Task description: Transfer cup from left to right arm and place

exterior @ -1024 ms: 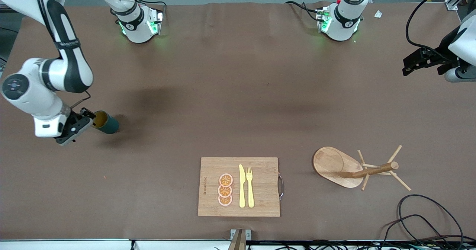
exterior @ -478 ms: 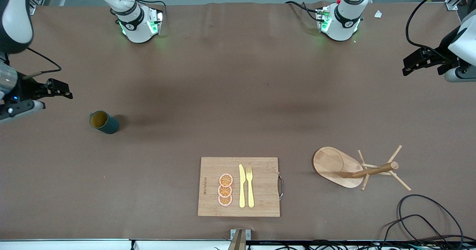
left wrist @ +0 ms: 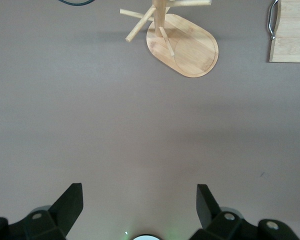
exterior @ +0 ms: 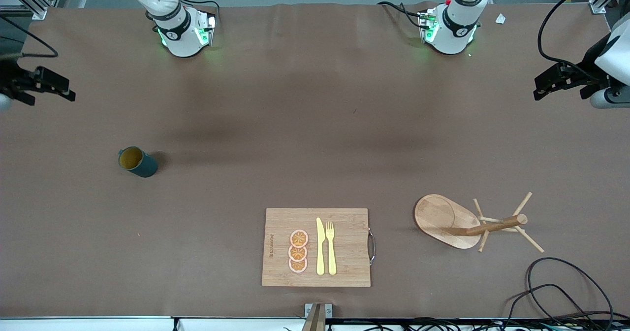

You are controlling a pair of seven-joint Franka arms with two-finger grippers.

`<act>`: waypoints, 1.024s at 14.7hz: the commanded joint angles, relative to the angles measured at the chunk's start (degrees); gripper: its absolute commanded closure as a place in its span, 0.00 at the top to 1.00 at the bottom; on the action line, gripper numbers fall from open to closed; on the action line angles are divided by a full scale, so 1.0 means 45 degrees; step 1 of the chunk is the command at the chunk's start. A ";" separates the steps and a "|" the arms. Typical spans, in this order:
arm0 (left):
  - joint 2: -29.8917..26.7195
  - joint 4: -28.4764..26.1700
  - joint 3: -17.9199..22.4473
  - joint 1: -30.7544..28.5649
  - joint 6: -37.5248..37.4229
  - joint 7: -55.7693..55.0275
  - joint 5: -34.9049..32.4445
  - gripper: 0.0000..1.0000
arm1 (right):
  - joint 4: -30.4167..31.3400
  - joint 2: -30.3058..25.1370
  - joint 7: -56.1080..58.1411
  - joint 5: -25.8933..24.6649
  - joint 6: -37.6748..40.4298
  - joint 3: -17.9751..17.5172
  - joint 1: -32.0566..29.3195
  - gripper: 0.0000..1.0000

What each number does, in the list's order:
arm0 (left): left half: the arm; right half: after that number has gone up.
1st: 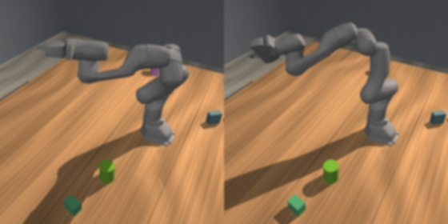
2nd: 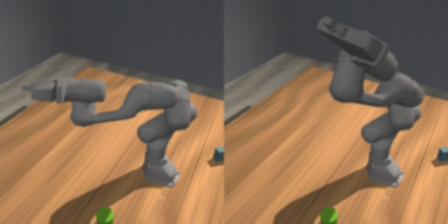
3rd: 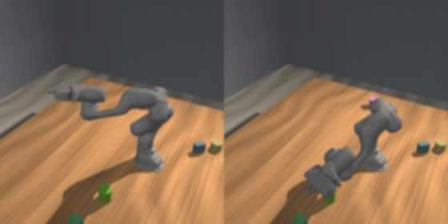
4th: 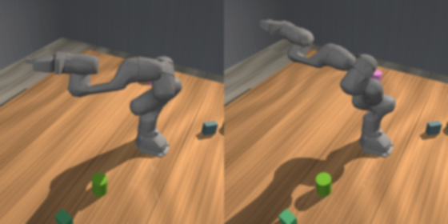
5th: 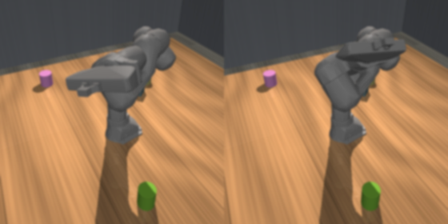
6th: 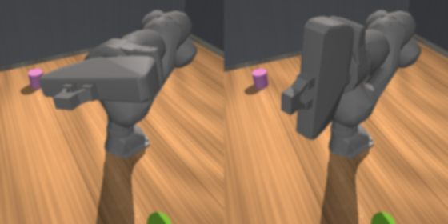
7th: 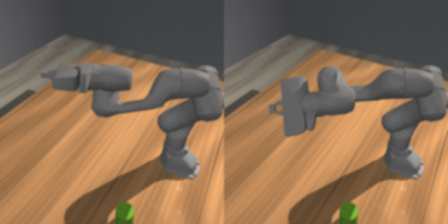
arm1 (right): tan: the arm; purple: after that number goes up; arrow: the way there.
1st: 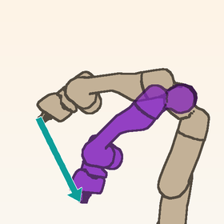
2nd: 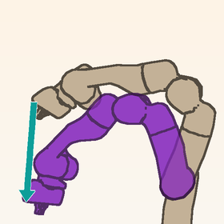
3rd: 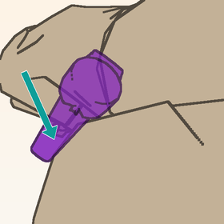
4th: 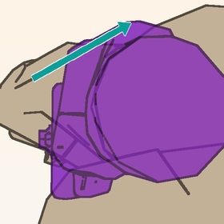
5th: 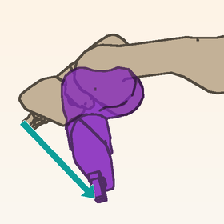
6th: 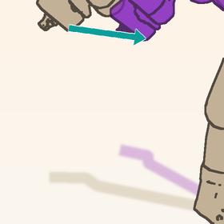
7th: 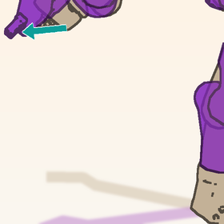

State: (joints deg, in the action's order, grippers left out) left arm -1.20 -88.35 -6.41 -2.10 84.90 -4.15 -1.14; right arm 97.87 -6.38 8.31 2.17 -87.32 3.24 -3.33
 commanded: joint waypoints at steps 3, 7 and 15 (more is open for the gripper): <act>0.0092 0.0316 -0.0021 0.0017 -0.0079 0.0180 -0.0255 1.00 | 0.0223 -0.0614 -0.1123 0.0064 0.0399 -0.0309 0.0252 1.00; 0.0092 0.0316 -0.0059 0.0135 -0.0079 0.0160 -0.0255 1.00 | 0.0924 -0.1608 -0.1612 -0.0054 0.0595 -0.0837 0.0291 1.00; 0.0170 0.0296 -0.0177 0.0194 -0.0098 0.0219 -0.0235 1.00 | 0.0848 -0.1767 -0.1651 -0.1186 0.0458 -0.0876 0.0193 1.00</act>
State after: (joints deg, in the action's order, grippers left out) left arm -1.12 -88.16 -6.98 -1.45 84.90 -4.15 -1.14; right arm 100.31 -13.07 1.81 -2.23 -84.37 -0.44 -2.04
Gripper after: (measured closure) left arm 0.000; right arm 0.000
